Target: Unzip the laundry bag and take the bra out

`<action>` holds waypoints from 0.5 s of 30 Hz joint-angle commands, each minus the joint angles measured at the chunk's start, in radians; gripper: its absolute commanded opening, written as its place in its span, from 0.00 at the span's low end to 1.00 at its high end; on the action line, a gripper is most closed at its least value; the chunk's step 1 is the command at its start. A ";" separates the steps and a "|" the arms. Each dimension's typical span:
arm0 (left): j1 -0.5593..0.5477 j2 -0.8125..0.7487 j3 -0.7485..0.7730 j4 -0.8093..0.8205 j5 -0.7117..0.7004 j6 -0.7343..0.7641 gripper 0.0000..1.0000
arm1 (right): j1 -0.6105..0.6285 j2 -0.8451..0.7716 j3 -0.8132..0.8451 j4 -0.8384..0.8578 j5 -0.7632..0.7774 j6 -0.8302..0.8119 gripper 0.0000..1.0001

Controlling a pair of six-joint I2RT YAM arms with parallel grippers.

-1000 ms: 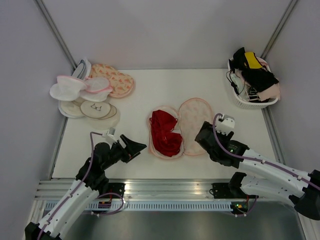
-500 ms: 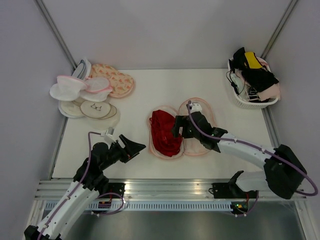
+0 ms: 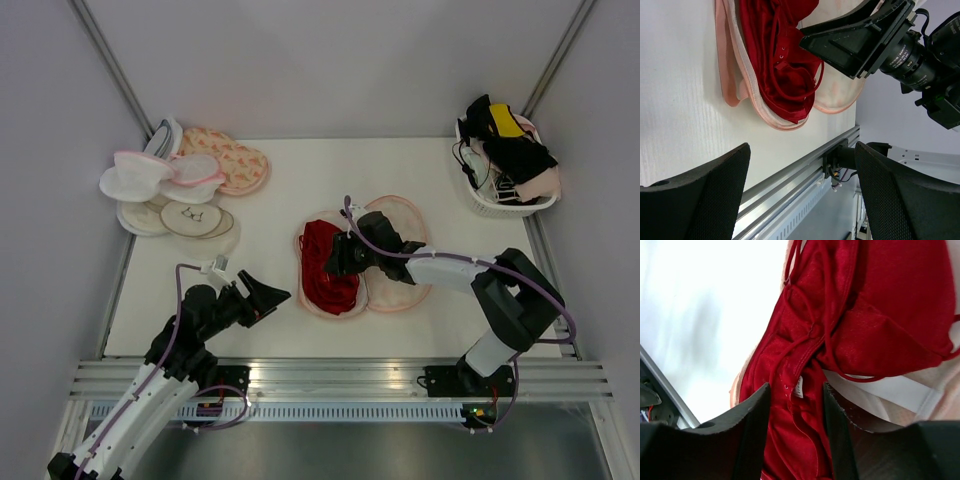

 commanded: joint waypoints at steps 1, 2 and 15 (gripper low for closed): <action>-0.002 0.005 0.037 -0.005 -0.006 0.038 0.88 | -0.003 0.039 0.021 0.039 -0.111 -0.031 0.51; -0.002 0.006 0.037 -0.007 -0.006 0.043 0.88 | -0.003 0.050 0.029 0.029 -0.118 -0.040 0.50; -0.002 0.016 0.032 0.004 -0.012 0.040 0.88 | 0.000 0.137 0.049 -0.040 -0.104 -0.081 0.09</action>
